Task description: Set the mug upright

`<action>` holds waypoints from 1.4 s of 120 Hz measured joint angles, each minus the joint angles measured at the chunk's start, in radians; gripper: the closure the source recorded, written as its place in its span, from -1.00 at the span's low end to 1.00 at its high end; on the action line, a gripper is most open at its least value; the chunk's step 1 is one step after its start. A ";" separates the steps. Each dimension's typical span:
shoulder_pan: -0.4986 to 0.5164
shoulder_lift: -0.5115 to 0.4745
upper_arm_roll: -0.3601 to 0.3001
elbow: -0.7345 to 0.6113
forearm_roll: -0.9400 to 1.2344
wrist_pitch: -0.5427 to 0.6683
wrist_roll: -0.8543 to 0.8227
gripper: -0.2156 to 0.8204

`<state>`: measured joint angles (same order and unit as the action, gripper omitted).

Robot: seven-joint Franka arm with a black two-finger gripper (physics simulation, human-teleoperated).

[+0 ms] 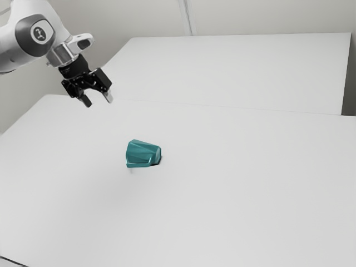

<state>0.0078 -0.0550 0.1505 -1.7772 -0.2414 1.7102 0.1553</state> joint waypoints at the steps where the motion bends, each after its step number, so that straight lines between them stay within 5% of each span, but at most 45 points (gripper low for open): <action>1: 0.004 0.000 0.002 -0.004 -0.006 0.006 0.006 -0.58; 43: 0.000 0.015 0.049 -0.190 -0.328 0.231 0.305 -0.58; 95: 0.053 0.049 0.064 -0.329 -0.493 0.357 0.609 -0.58; 168: 0.083 0.149 0.098 -0.354 -0.544 0.277 0.527 -0.58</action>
<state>0.0909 0.0937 0.2485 -2.1307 -0.7857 1.9867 0.6819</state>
